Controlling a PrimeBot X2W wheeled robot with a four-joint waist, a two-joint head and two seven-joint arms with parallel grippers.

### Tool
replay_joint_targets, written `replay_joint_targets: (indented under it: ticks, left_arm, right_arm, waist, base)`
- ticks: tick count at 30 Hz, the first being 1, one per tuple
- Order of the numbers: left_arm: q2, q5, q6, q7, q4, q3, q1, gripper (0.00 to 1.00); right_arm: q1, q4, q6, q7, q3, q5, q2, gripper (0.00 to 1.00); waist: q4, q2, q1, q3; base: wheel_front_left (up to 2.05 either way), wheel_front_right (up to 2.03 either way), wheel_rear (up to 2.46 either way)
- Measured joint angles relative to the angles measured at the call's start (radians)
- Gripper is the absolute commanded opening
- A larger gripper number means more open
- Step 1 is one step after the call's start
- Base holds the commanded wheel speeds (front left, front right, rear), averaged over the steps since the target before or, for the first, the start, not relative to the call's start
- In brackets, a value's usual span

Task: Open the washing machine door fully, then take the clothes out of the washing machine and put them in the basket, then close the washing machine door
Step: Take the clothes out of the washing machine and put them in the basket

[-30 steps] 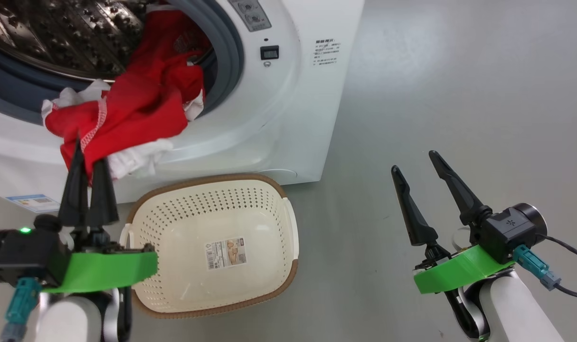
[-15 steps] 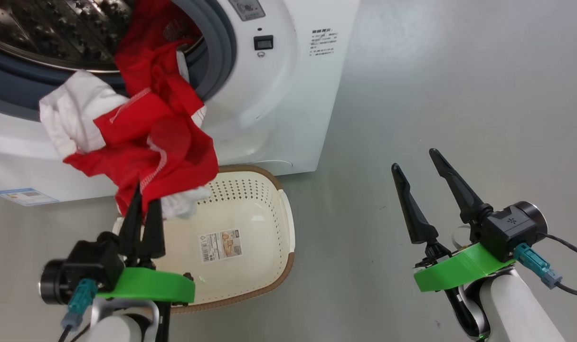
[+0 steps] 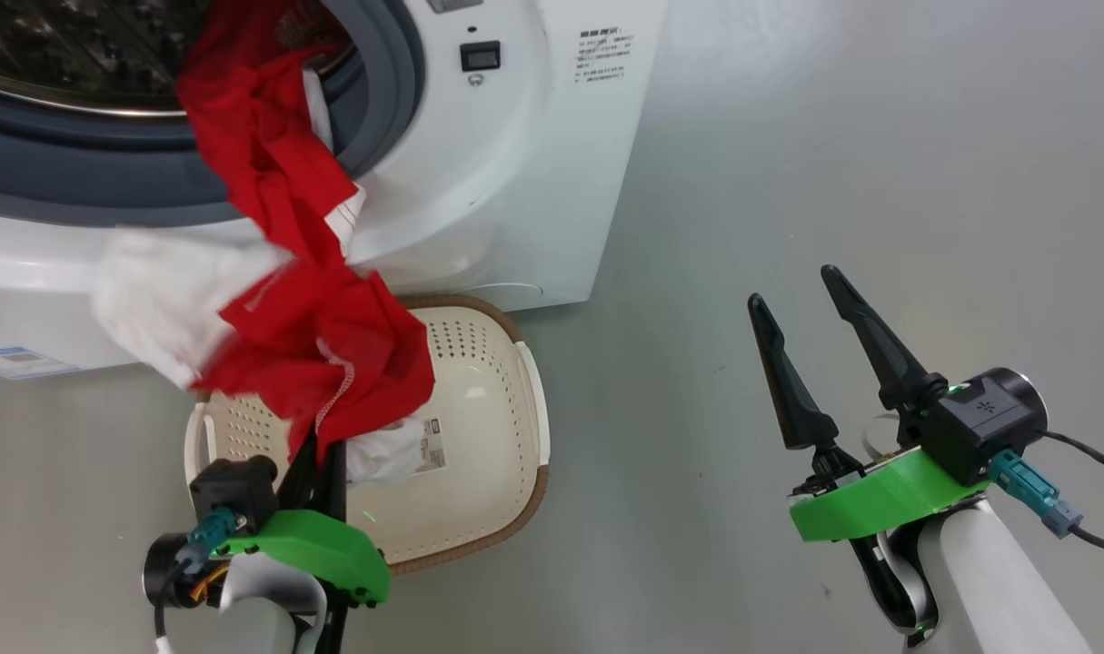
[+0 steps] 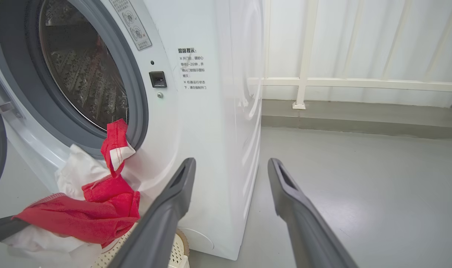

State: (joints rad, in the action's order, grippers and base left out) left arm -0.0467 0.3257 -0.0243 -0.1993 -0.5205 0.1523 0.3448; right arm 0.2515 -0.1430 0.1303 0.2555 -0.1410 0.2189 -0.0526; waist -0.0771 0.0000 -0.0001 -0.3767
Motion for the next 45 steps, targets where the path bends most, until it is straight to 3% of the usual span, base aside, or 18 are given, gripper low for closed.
replay_joint_targets:
  ticks: [13,31,33,45]
  left_arm:
    - [0.008,0.049,0.017,-0.045,-0.428,0.008,0.188,0.00]
    - [0.001,0.064,0.025,-0.050,-0.660,-0.038,0.376,0.00]
    - [-0.002,0.063,0.025,-0.050,-0.675,-0.038,0.393,0.97]
    - [0.001,0.039,0.017,-0.050,-0.671,-0.028,0.396,1.00]
  right_arm:
    - [0.027,0.004,0.000,0.000,-0.004,0.001,0.000,1.00]
    - [0.084,0.011,0.000,0.000,-0.026,0.021,0.000,1.00]
    - [0.084,0.010,0.000,0.000,-0.028,0.021,0.000,1.00]
    - [0.084,-0.013,0.000,0.000,-0.027,0.020,0.000,1.00]
  waist:
    - [-0.026,0.0000,0.0000,-0.058]
    - [-0.071,0.0000,0.0000,-0.153]
    - [-0.080,0.0000,0.0001,-0.165]
    - [-0.072,0.0000,0.0000,-0.134]
  base:
    - [0.00,0.00,0.00]
    - [0.00,0.00,0.00]
    - [0.00,0.00,0.00]
    - [0.00,0.00,0.00]
